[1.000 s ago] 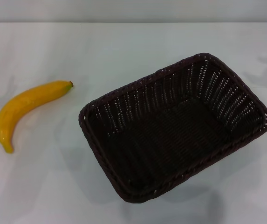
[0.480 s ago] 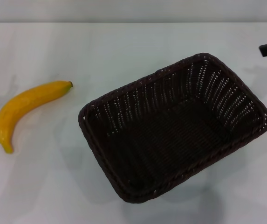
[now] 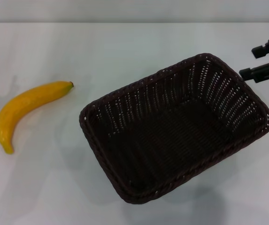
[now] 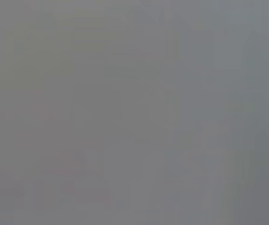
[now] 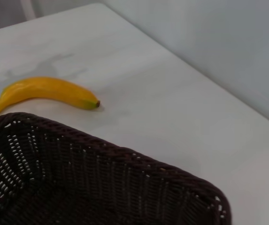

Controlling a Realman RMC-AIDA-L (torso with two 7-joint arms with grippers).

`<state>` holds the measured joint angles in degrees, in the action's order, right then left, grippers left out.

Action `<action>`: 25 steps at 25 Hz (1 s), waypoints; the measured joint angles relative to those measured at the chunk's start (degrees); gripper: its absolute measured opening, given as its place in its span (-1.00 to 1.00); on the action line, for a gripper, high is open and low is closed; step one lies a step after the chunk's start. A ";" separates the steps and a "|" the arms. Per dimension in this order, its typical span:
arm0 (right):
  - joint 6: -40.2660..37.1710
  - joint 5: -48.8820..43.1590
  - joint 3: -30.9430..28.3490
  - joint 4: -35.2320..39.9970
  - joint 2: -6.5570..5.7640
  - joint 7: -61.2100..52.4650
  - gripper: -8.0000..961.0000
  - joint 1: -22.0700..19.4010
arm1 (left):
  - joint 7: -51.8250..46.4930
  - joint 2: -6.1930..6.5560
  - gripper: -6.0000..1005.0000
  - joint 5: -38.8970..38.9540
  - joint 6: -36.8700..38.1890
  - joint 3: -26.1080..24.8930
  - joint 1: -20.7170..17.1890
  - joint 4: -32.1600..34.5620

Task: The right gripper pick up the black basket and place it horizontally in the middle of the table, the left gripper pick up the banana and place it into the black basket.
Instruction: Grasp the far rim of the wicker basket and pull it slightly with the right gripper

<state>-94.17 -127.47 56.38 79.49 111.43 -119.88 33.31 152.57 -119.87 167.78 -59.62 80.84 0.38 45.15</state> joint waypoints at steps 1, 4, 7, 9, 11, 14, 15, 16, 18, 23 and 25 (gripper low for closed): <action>-0.01 -0.27 0.12 0.05 0.39 0.00 0.53 0.00 | 0.00 0.02 0.75 0.00 -0.05 0.01 0.10 -0.13; 0.11 -0.56 0.93 0.11 1.07 0.00 0.53 -0.04 | 0.00 0.06 0.75 0.00 -0.06 0.02 0.15 -0.23; 0.92 -0.91 1.92 0.07 1.52 0.01 0.53 -0.26 | 0.00 0.07 0.75 0.00 -0.19 0.14 0.17 -0.60; 1.60 -1.63 2.18 -0.26 1.79 0.01 0.52 -0.27 | 0.00 0.07 0.75 0.00 -0.40 0.33 0.22 -0.95; 2.62 -2.73 2.37 -0.50 2.24 0.14 0.52 -0.24 | 0.00 0.08 0.75 -0.01 -0.44 0.38 0.27 -1.11; 4.10 -3.99 2.86 -0.82 2.78 0.47 0.51 -0.20 | 0.00 0.07 0.75 0.00 -0.46 0.45 0.32 -1.22; 4.54 -4.37 3.02 -1.07 2.84 0.49 0.51 -0.13 | 0.00 0.07 0.75 0.00 -0.47 0.46 0.32 -1.23; 4.89 -4.64 3.13 -1.41 2.85 0.52 0.50 0.01 | 0.00 0.07 0.75 0.00 -0.47 0.46 0.32 -1.22; 5.32 -4.94 3.22 -2.34 2.82 0.52 0.50 0.47 | 0.00 0.06 0.75 0.00 -0.48 0.52 0.24 -1.22; 5.58 -5.08 3.23 -3.67 2.85 0.48 0.48 0.99 | 0.00 0.01 0.75 -0.01 -0.60 0.54 -0.28 -1.31; 5.62 -5.16 3.38 -3.71 2.96 0.48 0.48 0.96 | 0.01 0.00 0.75 -0.01 -0.65 0.54 -0.29 -1.40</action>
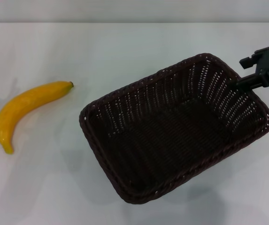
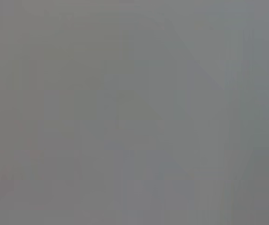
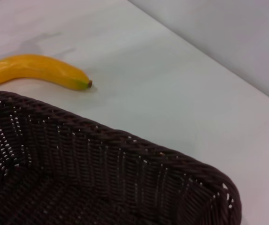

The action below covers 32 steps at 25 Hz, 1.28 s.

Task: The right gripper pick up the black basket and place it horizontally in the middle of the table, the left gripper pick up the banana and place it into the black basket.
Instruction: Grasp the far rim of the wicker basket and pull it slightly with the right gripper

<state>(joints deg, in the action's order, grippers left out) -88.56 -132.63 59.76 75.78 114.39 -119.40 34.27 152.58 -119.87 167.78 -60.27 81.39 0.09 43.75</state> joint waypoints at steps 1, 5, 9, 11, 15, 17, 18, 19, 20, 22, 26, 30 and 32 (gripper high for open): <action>0.00 -0.08 0.18 -0.14 0.06 -0.02 0.47 -0.04 | 0.00 -0.01 0.75 0.00 -0.03 0.00 0.00 -0.05; -0.28 -0.48 0.38 -0.99 0.26 -0.16 0.46 0.02 | 0.00 -0.02 0.75 0.00 -0.11 0.04 0.11 -0.07; -0.13 -0.53 1.02 -1.37 0.39 -0.26 0.45 -0.17 | 0.00 0.01 0.75 0.00 -0.11 0.09 0.15 -0.07; 0.13 -0.52 1.15 -1.50 0.54 -0.25 0.45 -0.38 | 0.00 0.03 0.75 0.00 -0.12 0.09 0.16 -0.11; 1.18 -0.52 1.82 -3.51 0.66 -0.01 0.43 -0.38 | 0.00 0.05 0.75 0.01 -0.11 0.09 0.30 -0.30; 1.51 -0.54 1.93 -4.19 0.64 0.05 0.43 -0.15 | 0.00 0.06 0.75 0.01 -0.11 0.09 0.36 -0.33; 1.57 -0.54 1.94 -4.28 0.63 0.07 0.43 -0.11 | 0.00 0.06 0.75 0.01 -0.11 0.09 0.37 -0.33; 1.61 -0.54 1.94 -4.33 0.63 0.08 0.42 -0.09 | 0.00 0.07 0.75 0.01 -0.11 0.09 0.36 -0.34; 1.62 -0.54 1.94 -4.33 0.62 0.08 0.42 -0.08 | 0.00 0.07 0.75 0.01 -0.12 0.09 0.32 -0.34; 1.69 -0.54 1.95 -4.42 0.62 0.09 0.41 -0.08 | 0.00 0.07 0.75 0.01 -0.18 0.09 0.24 -0.33; 2.94 -0.60 2.97 -5.88 0.57 0.11 0.40 -0.07 | 0.00 0.08 0.75 0.01 -0.41 0.09 0.45 -0.90; 4.05 -0.62 3.44 -7.56 0.57 0.19 0.39 -0.05 | 0.00 0.08 0.75 0.01 -0.61 0.09 0.57 -1.30; 4.19 -0.62 3.59 -7.97 0.57 0.20 0.39 0.00 | 0.00 0.08 0.75 0.01 -0.62 0.09 0.62 -1.43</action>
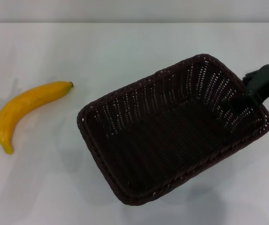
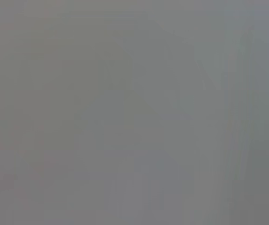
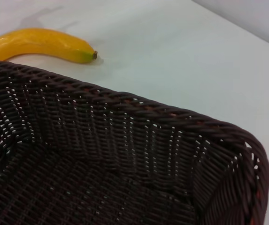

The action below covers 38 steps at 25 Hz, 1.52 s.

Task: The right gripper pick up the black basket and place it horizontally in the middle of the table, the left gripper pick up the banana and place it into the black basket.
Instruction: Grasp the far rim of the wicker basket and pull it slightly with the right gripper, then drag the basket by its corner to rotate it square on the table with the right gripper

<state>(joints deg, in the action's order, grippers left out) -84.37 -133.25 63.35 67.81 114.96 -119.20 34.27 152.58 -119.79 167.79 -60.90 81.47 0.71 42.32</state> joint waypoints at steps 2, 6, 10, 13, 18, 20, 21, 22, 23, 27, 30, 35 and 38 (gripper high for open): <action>0.24 0.00 0.38 -0.10 0.03 0.01 0.38 0.01 | 0.00 0.00 0.75 0.00 -0.01 0.00 0.00 -0.03; 0.68 0.00 1.63 -0.26 0.11 0.02 0.37 -0.07 | 0.00 0.00 0.75 0.00 -0.02 0.00 0.00 -0.05; 0.79 0.03 2.62 -0.37 0.13 -0.28 0.36 0.06 | 0.00 0.00 0.75 0.00 -0.01 0.00 0.12 -0.04; 0.78 0.00 2.82 -0.40 0.09 -0.52 0.35 0.21 | 0.00 0.00 0.75 0.00 -0.01 0.00 0.23 -0.09; 0.73 -0.07 3.05 -0.76 0.14 -1.11 0.35 0.73 | 0.00 0.00 0.75 0.00 -0.01 0.00 0.34 -0.13; 0.72 -0.32 3.33 -0.73 0.12 -1.86 0.35 0.87 | 0.00 0.00 0.75 0.00 -0.01 0.00 0.34 -0.14; 0.62 -0.58 3.46 -0.59 0.10 -2.15 0.32 1.00 | 0.00 0.00 0.75 0.00 -0.01 0.00 0.34 -0.14; 0.56 -0.66 3.48 -0.54 0.09 -2.23 0.29 1.04 | 0.00 0.00 0.75 0.00 -0.01 0.00 0.36 -0.14; 0.54 -0.69 3.50 -0.51 0.09 -2.24 0.26 1.09 | 0.00 0.00 0.75 0.00 -0.01 0.00 0.39 -0.14; 0.48 -0.72 3.57 -0.15 0.08 -2.52 0.09 1.15 | 0.00 0.00 0.75 -0.01 -0.01 0.00 0.45 -0.14; 0.44 -0.73 3.57 0.72 0.08 -3.00 -0.16 1.11 | 0.00 0.00 0.75 0.00 -0.01 0.00 0.53 -0.18; -0.27 -0.73 3.53 1.02 -0.13 -4.96 -0.37 1.64 | 0.00 0.00 0.75 -0.01 -0.01 0.00 0.62 -0.31; -0.44 -0.73 3.24 1.03 -0.20 -6.24 -0.47 1.74 | 0.00 0.00 0.75 0.00 -0.01 0.00 0.61 -0.31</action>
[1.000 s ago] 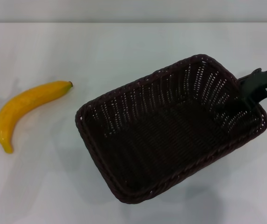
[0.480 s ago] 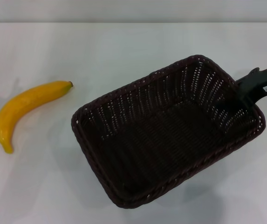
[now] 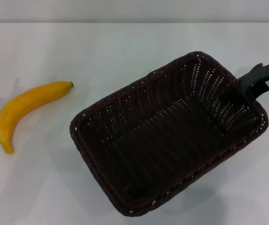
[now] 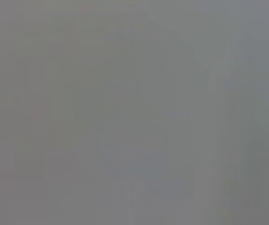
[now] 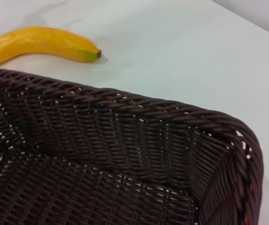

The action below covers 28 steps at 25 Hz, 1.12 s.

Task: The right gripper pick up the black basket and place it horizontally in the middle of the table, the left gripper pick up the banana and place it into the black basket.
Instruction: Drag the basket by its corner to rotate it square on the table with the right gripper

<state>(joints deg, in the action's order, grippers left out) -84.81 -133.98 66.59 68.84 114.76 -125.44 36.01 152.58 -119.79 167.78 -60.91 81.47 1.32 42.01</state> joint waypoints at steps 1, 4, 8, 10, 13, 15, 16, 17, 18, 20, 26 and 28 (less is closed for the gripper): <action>0.00 0.01 -0.10 0.02 0.00 -0.36 -0.50 0.00 | 0.00 0.00 0.75 0.00 0.00 0.00 0.00 0.00; 0.03 0.17 -0.26 0.42 0.01 -2.14 -0.55 0.04 | 0.00 0.00 0.75 0.00 0.00 0.16 0.00 0.00; -0.37 0.23 -0.29 2.17 0.02 -4.99 -0.59 0.10 | 0.07 0.00 0.75 0.00 0.00 0.27 -0.01 0.00; -0.76 0.22 -0.17 2.99 0.04 -6.22 -0.61 0.18 | 0.13 0.00 0.75 0.00 0.00 0.26 -0.01 0.00; -1.49 0.06 -0.10 3.45 0.06 -7.33 -0.63 0.77 | 0.20 0.04 0.75 0.00 -0.01 0.27 -0.01 0.00; -1.53 0.12 -0.58 3.47 0.06 -7.81 -0.64 0.90 | 0.29 0.05 0.75 0.00 -0.04 0.26 -0.01 0.00; -1.47 0.26 -1.12 3.55 0.07 -8.01 -0.64 0.90 | 0.31 0.05 0.75 0.00 -0.05 0.26 -0.01 0.00; -1.42 0.52 -1.88 3.70 0.14 -8.16 -0.64 0.88 | 0.31 0.06 0.75 0.00 -0.07 0.26 -0.01 0.00; -1.31 0.76 -2.58 3.88 0.18 -8.37 -0.64 0.83 | 0.31 0.06 0.75 0.00 -0.09 0.26 -0.01 0.00; -1.06 1.12 -3.89 4.16 0.23 -9.27 -0.65 0.72 | 0.28 0.08 0.75 0.00 -0.10 0.25 0.03 -0.01; 0.47 1.39 -7.01 4.33 0.31 -14.09 -0.67 0.43 | 0.29 0.09 0.75 0.00 -0.13 0.10 0.18 -0.11; 0.90 1.42 -7.49 4.55 0.21 -16.46 -0.67 0.09 | 0.26 0.09 0.75 0.00 -0.16 -0.08 0.37 -0.64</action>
<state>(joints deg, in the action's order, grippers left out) -83.91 -132.55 59.10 73.39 114.98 -141.90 36.10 152.84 -119.70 167.78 -61.07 81.39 1.69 41.37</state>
